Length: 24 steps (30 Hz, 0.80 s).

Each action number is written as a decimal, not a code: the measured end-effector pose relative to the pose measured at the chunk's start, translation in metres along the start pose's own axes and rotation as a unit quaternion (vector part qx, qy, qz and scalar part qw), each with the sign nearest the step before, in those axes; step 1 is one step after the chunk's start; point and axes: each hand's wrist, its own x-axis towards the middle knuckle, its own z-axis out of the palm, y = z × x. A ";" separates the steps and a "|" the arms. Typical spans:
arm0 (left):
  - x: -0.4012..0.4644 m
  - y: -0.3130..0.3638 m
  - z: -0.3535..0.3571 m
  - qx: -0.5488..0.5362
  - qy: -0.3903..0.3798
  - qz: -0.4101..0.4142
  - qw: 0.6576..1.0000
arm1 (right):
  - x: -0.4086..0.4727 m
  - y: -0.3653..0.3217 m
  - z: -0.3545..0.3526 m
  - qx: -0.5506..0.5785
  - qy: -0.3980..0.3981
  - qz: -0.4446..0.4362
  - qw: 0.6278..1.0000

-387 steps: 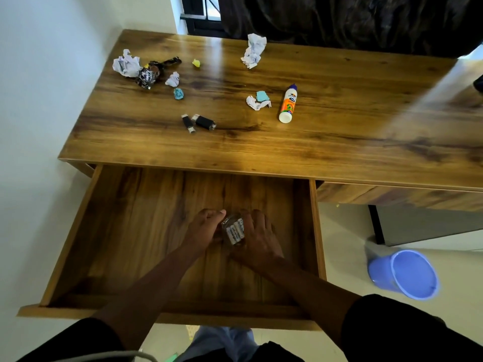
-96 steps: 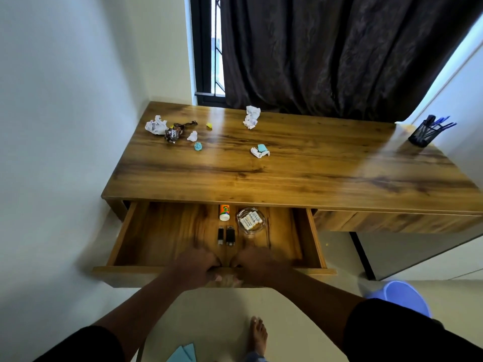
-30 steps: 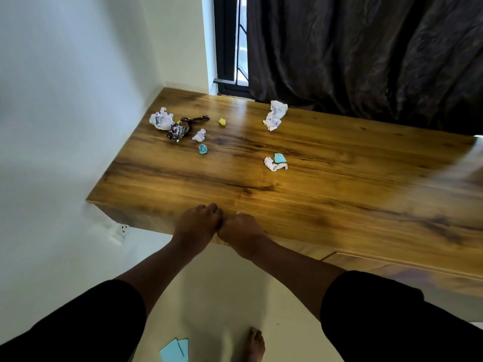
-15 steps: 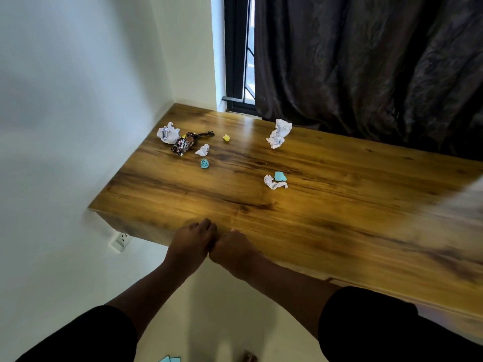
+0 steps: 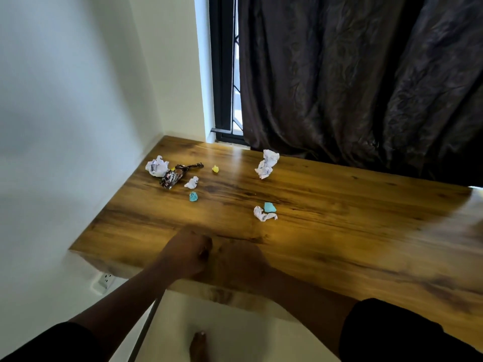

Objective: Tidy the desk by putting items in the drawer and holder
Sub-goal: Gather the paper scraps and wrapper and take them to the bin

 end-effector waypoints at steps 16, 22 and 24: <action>0.147 0.004 -0.005 -0.590 -0.038 -0.179 0.786 | 0.057 0.111 -0.037 -0.026 -0.047 0.194 0.979; 0.180 0.005 -0.006 -0.679 -0.105 -0.239 0.686 | 0.082 0.119 -0.037 0.153 0.051 0.311 0.937; 0.189 0.006 -0.007 -0.687 -0.116 -0.245 0.674 | 0.088 0.120 -0.036 0.214 0.103 0.329 0.914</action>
